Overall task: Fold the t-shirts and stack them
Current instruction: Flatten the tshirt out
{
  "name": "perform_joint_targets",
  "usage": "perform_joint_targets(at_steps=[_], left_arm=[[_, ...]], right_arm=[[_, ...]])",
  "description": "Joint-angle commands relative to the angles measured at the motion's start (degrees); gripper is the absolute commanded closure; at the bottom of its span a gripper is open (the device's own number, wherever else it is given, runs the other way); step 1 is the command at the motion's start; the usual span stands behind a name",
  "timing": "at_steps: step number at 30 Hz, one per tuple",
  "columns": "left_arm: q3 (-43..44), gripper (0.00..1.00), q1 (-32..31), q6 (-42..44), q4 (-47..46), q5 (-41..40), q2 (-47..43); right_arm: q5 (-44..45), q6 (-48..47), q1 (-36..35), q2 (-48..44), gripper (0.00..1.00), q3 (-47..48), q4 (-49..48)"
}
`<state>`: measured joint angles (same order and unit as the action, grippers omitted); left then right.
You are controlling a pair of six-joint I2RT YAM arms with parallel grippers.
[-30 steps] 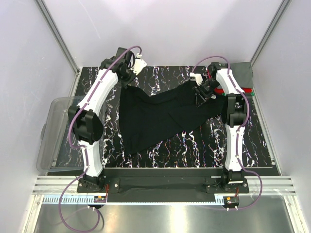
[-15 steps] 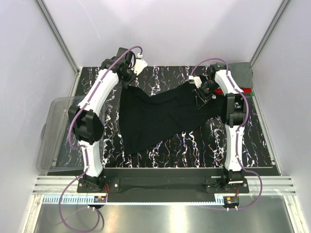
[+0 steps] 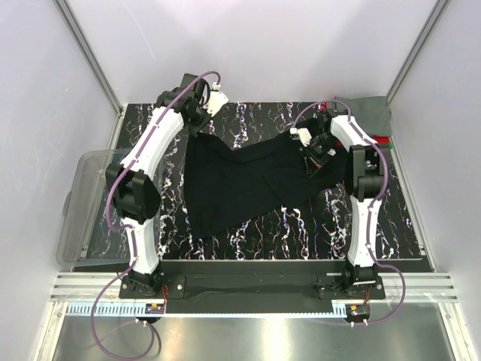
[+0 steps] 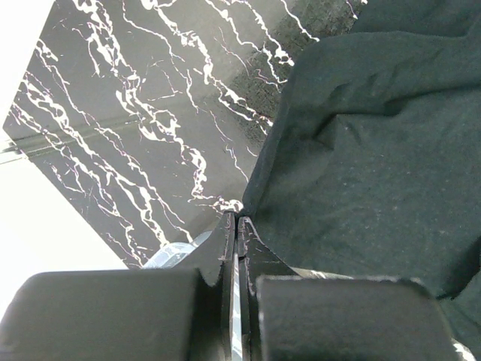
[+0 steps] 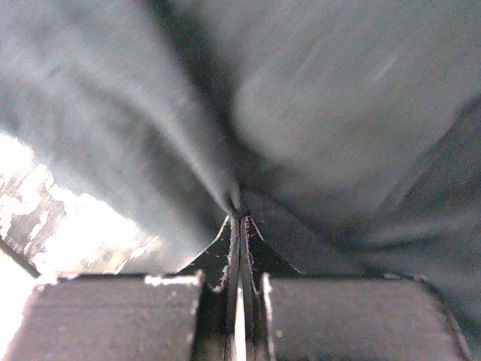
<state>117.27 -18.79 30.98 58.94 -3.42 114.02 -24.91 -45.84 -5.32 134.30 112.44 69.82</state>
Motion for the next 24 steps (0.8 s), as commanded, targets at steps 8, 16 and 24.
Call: perform_joint_targets(at_steps=[8, 16, 24], left_arm=[[4.01, 1.00, -0.11, -0.84, -1.54, 0.61, 0.85], [7.00, 1.00, -0.11, -0.92, -1.55, 1.22, 3.14], [6.13, 1.00, -0.11, -0.92, -1.63, 0.43, 2.62]], right_arm=[[1.96, -2.32, -2.59, -32.58, 1.00, -21.81, 2.16], [6.44, -8.46, -5.58, -40.17, 0.73, -38.52, 7.35], [7.94, -0.85, 1.18, -27.38, 0.62, -16.32, -4.50]])
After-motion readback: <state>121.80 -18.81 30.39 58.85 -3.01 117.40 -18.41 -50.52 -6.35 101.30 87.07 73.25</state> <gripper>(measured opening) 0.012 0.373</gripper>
